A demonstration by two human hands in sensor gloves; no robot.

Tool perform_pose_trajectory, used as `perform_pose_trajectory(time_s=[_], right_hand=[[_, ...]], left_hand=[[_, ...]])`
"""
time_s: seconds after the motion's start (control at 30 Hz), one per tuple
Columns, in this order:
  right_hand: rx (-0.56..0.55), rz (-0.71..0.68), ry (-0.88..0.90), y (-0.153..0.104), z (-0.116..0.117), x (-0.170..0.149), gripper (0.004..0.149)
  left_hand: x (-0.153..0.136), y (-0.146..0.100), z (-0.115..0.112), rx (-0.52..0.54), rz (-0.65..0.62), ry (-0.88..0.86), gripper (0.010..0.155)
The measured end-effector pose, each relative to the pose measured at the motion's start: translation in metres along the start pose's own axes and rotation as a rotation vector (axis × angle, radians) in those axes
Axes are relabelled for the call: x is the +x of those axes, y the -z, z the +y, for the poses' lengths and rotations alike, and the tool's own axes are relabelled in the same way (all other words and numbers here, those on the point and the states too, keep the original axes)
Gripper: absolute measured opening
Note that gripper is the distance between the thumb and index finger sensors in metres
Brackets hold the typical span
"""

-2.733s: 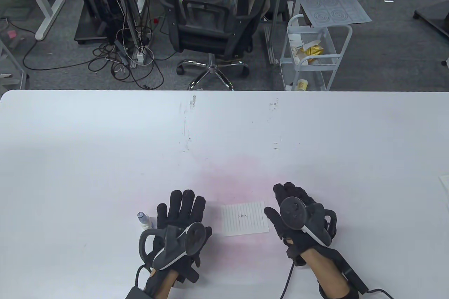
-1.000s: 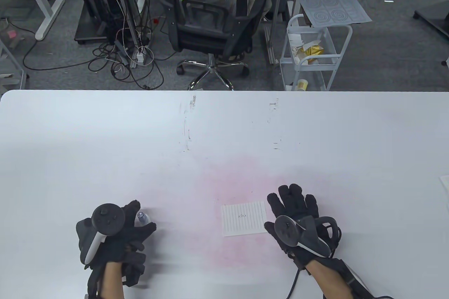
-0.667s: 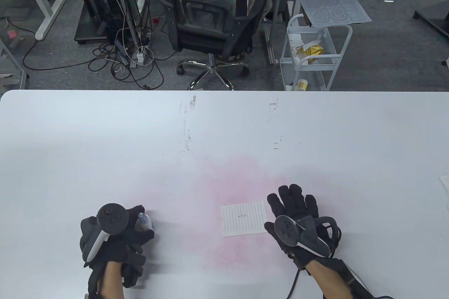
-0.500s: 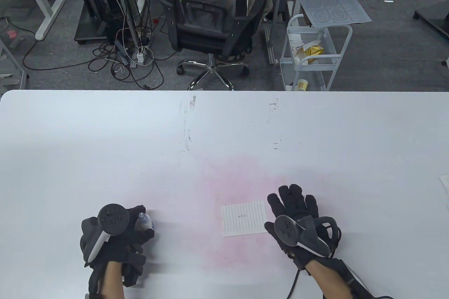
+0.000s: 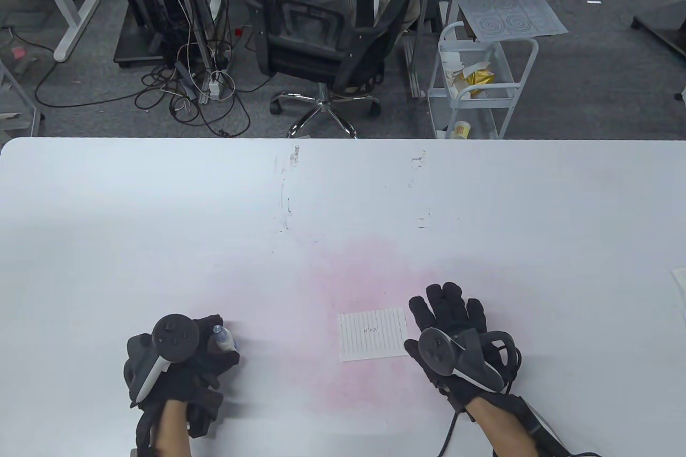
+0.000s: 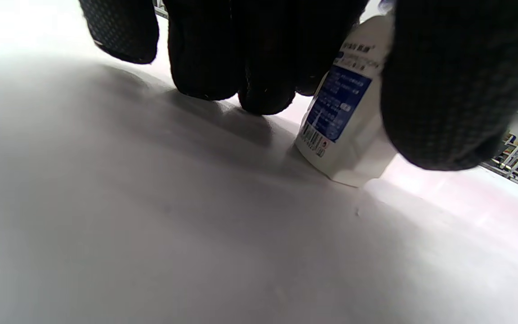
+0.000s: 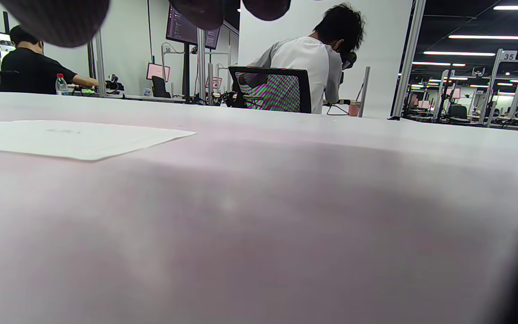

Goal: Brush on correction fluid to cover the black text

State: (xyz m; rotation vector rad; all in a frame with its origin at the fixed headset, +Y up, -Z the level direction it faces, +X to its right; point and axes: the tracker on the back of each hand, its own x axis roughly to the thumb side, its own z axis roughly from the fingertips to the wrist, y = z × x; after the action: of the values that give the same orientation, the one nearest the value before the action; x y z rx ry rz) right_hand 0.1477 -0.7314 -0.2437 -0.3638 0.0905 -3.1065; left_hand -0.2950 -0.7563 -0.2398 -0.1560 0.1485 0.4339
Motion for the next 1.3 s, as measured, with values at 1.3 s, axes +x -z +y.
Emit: perform_pose_trajectory(time_s=[1.3], right_hand=[[0.001,-0.009,0.017,0.003,0.002,0.005,0.074]], left_hand=[[0.131,-0.036,-0.003,0.170,-0.460,0.116,0.076]])
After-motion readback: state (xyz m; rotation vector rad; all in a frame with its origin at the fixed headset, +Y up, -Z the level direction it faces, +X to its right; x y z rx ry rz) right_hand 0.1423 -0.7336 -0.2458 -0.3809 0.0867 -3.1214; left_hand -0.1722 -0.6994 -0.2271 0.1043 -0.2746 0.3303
